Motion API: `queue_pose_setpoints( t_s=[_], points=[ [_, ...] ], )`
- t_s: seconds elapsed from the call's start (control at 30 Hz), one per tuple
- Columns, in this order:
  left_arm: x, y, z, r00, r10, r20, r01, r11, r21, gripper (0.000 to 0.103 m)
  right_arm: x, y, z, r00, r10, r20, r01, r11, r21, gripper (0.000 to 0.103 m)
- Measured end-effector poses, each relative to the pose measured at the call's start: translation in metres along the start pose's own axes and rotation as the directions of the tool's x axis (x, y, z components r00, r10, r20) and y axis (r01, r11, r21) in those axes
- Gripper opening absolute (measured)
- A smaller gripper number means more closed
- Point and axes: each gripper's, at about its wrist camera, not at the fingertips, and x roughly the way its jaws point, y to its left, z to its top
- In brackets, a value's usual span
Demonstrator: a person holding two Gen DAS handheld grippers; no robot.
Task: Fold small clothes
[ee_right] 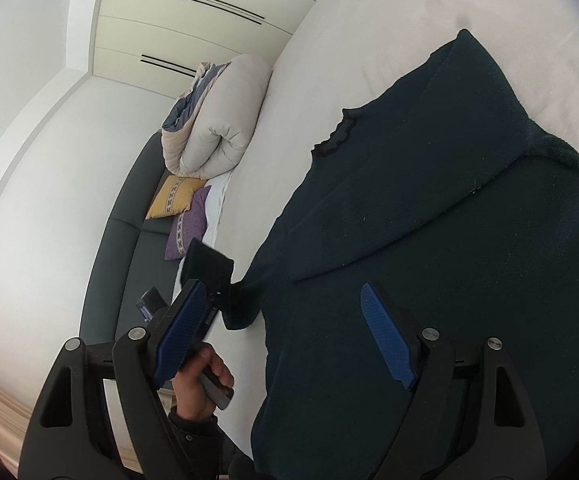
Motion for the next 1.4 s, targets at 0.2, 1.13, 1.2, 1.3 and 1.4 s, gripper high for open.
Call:
queue_pose_setpoints(
  t_s=[0.2, 1.13, 1.2, 1.3, 1.4],
  points=[
    [0.013, -0.095, -0.044, 0.995, 0.103, 0.008, -0.101, 0.949, 0.3, 0.008, 0.047, -0.025, 0.018, 0.99, -0.072, -0.123, 0.077, 0.996, 0.034, 0.079],
    [-0.025, -0.024, -0.053, 0.993, -0.074, 0.093, 0.077, 0.997, -0.025, 0.073, 0.264, -0.015, 0.001, 0.919, 0.015, -0.395, 0.049, 0.987, 0.154, 0.007],
    [-0.038, -0.001, -0.055, 0.983, -0.143, 0.114, 0.158, 0.977, -0.14, 0.079, 0.247, -0.008, 0.015, 0.931, -0.057, -0.36, 0.087, 0.994, 0.068, 0.007],
    [-0.039, 0.041, -0.063, 0.971, -0.218, 0.094, 0.237, 0.923, -0.305, 0.077, 0.218, -0.003, 0.039, 0.941, -0.18, -0.288, 0.174, 0.984, -0.044, 0.006],
    [-0.021, 0.085, -0.072, 0.955, -0.292, 0.054, 0.283, 0.837, -0.468, 0.051, 0.194, -0.007, 0.061, 0.933, -0.283, -0.221, 0.266, 0.958, -0.105, 0.006]
  ],
)
